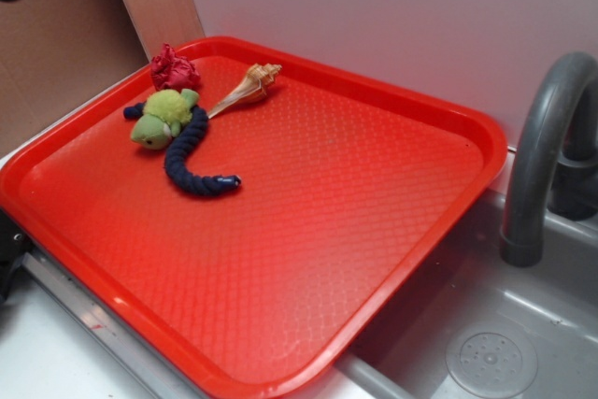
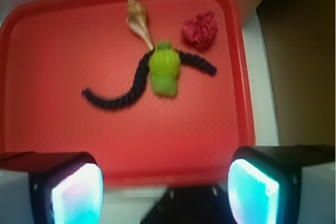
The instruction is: Grab the green animal.
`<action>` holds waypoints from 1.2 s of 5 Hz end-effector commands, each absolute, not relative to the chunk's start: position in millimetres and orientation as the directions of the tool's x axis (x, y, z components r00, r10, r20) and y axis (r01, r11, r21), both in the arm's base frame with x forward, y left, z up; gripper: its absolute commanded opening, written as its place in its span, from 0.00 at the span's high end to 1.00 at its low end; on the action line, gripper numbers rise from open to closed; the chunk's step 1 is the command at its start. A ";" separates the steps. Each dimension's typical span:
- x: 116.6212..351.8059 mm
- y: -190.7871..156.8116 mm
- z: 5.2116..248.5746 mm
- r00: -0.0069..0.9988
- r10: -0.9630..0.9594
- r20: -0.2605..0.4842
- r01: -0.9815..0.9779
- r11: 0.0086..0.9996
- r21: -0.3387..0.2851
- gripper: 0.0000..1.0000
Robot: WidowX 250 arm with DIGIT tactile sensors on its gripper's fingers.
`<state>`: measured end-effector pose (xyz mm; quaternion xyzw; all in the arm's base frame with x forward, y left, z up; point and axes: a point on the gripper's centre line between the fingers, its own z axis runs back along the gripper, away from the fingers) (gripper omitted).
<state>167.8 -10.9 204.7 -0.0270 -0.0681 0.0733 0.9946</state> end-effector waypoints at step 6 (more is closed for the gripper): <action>240.2 -24.2 43.2 0.991 0.130 0.020 -0.127 0.988 -0.090 0.00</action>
